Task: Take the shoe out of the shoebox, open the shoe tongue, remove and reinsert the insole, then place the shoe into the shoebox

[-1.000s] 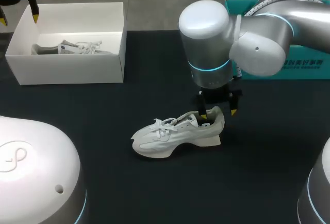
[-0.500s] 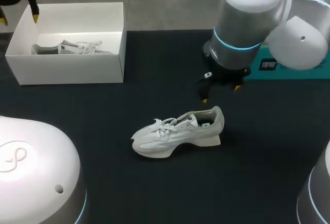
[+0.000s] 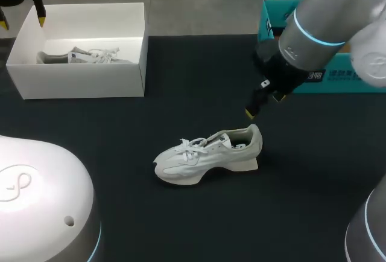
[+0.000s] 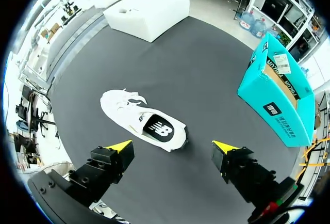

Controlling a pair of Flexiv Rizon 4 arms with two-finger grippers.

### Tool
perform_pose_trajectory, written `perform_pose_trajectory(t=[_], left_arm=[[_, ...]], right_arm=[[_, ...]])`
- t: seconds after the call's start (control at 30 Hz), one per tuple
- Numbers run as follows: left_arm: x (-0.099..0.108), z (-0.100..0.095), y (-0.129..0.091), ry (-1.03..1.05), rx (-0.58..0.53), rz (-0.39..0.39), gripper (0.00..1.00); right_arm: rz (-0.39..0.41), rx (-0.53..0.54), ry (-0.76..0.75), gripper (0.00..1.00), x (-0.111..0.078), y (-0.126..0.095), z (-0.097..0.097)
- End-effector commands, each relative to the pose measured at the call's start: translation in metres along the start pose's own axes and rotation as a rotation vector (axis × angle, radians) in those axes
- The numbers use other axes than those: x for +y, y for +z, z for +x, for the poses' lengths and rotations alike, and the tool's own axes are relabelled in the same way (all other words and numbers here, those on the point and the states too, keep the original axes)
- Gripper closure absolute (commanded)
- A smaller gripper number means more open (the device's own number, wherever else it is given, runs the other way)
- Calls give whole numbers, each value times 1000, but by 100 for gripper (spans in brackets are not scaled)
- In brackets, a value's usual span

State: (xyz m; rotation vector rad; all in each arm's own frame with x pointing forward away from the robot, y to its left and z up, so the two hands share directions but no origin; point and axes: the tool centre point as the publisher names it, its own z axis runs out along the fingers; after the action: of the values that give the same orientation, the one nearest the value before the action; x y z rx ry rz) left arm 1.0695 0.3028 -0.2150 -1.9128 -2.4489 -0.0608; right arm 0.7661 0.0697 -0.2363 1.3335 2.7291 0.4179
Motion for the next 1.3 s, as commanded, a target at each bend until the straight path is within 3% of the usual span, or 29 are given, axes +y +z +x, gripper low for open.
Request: perform_pose_trajectory(t=[0.03,0.1,0.23,0.37,0.4,0.97,1.0,1.03,1.07,1.3], left_arm=[[0,0,-1,0,4,-1,0],[0,0,-1,0,4,-1,0],[0,0,-1,0,4,-1,0],[0,0,-1,0,4,-1,0],[0,0,-1,0,4,-1,0],[0,0,-1,0,4,-1,0],[0,0,-1,0,4,-1,0],[0,0,-1,0,4,-1,0],[0,0,-1,0,4,-1,0],[0,0,-1,0,4,-1,0]], right_arm=[[-130,-14,-116,0,-9,5,-12],[-331,-12,-222,0,-11,6,-17],[-554,-21,-411,0,-14,4,-24],[-778,198,-562,0,-9,1,-26],[-759,244,-593,0,-7,1,-24],[-759,244,-593,0,-7,1,-24],[-790,268,-614,0,-7,6,-25],[-889,275,-619,0,-8,11,-28],[-929,291,-597,0,-10,14,-29],[-934,362,-657,0,-22,36,-37]])
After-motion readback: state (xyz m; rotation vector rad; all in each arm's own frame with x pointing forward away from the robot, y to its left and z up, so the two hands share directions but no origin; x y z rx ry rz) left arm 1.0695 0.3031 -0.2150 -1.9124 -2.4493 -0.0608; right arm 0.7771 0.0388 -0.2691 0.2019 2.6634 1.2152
